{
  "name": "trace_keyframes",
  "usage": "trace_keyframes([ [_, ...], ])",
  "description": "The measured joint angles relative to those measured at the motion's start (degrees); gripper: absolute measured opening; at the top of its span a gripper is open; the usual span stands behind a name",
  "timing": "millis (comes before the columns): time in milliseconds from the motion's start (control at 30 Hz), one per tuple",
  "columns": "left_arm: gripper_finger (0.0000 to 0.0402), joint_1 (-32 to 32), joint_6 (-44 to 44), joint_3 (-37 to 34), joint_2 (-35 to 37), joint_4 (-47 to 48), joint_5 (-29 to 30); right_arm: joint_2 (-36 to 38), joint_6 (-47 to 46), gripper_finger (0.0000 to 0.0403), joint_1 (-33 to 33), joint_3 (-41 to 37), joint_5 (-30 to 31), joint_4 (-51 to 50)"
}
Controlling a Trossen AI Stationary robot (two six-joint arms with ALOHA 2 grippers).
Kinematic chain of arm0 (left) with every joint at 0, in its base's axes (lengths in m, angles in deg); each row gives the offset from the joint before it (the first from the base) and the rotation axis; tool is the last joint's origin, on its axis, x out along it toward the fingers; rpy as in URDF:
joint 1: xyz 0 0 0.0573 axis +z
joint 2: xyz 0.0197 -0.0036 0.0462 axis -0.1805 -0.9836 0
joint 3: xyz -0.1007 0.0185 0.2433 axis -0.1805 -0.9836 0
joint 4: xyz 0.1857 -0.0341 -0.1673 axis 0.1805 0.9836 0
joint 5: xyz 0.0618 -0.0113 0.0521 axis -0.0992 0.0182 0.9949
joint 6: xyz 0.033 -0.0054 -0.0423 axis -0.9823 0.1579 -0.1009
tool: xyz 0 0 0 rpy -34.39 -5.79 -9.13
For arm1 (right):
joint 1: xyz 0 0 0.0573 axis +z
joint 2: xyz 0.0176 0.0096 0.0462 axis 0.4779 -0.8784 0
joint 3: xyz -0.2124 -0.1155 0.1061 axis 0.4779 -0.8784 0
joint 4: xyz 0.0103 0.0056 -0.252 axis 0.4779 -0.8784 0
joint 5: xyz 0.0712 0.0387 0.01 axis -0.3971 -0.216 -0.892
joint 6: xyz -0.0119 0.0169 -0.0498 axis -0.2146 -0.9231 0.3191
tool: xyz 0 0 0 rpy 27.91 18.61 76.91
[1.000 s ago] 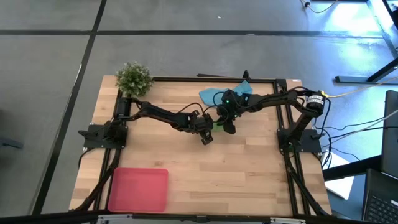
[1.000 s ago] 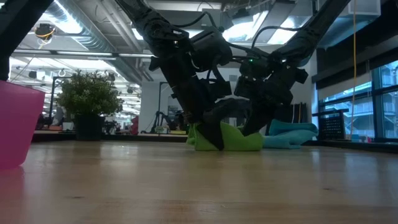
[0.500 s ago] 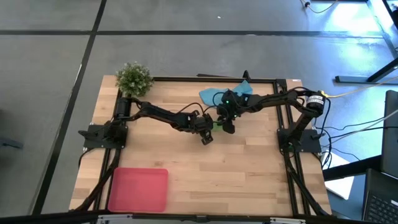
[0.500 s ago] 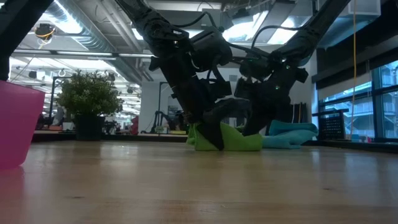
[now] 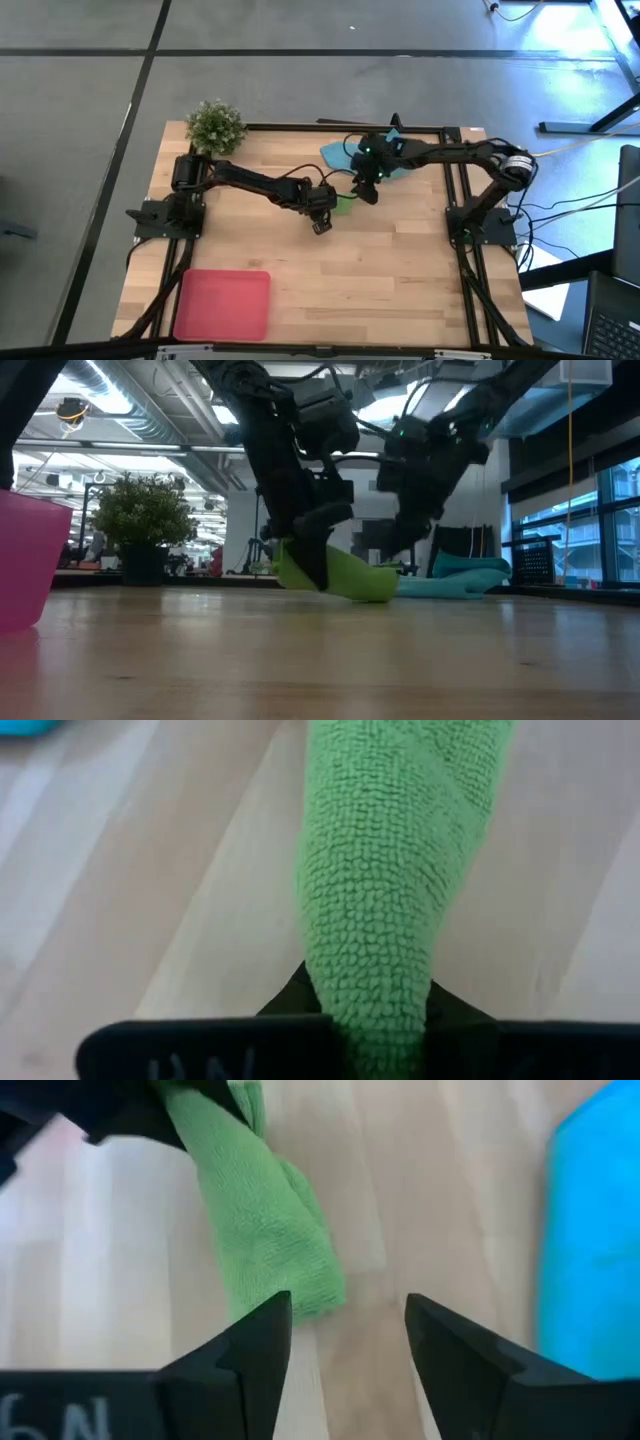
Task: Roll microfiber towels into tight, uniform cylinder then place into a basket
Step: Put the folded microfiber green towel into the bin
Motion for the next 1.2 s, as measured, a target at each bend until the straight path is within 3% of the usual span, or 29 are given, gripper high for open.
trace_keyframes([
  [600, 0.0017, -4.54, 6.4, 0.12, 21.59, 20.83, 2.13, 20.96, -0.04, 0.02, -1.38, 1.54, 2.62, -8.09],
  [833, 0.0017, -9.62, 10.36, 0.14, 28.8, 29.84, 3.7, 23.9, -0.49, 0.02, -1.17, 1.49, 2.39, -7.91],
  [1200, 0.0017, -21.54, 25.53, 0.2, 34.46, 38.19, 4.21, 23.93, -1.72, 0.02, -0.7, 1.48, 2.14, -7.71],
])
